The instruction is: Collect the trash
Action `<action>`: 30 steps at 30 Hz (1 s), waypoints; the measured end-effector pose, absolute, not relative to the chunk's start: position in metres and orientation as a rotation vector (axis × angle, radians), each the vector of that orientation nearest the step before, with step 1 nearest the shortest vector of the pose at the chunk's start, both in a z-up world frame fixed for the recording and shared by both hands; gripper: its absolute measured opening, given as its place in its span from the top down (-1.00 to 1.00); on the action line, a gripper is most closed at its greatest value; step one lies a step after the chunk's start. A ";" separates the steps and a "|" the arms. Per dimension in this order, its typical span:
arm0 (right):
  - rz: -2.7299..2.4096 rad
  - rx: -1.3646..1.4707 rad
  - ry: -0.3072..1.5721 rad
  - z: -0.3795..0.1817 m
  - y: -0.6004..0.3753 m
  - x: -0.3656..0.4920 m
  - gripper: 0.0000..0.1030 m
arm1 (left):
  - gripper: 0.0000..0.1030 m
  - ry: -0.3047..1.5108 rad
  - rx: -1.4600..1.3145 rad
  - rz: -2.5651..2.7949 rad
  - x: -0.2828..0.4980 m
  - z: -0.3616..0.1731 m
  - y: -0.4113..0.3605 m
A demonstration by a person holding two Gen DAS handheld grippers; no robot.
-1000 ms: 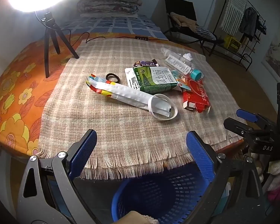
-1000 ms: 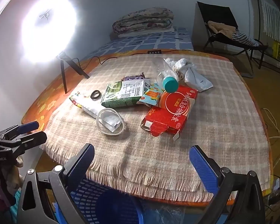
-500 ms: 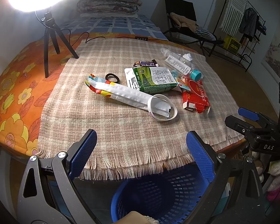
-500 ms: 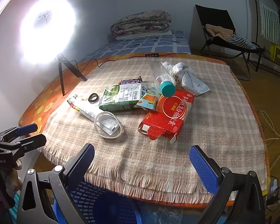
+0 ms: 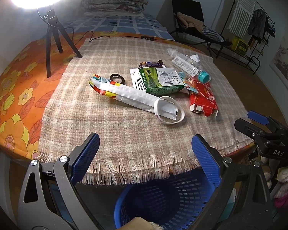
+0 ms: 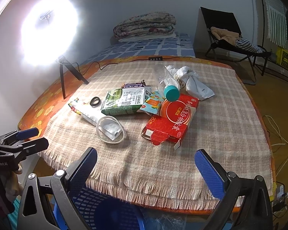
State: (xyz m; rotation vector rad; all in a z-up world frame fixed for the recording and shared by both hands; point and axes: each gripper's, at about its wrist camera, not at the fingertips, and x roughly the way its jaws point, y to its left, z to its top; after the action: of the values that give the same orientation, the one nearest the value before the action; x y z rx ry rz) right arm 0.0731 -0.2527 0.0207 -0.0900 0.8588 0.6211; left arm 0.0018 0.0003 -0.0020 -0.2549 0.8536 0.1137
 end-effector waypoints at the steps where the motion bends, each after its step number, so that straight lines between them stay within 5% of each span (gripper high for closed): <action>1: 0.619 -0.089 0.857 0.021 -0.253 0.073 -0.99 | -0.91 0.855 -0.257 0.116 0.002 -0.004 0.001; 30: 0.596 -0.069 0.859 0.019 -0.257 0.075 -0.99 | -0.91 0.861 -0.261 0.117 0.003 -0.008 0.003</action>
State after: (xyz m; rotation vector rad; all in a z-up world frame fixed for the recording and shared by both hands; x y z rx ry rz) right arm 0.0747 -0.2565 0.0189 -0.0693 0.8594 0.5965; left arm 0.0030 0.0027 -0.0077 -0.2614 0.8606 0.1171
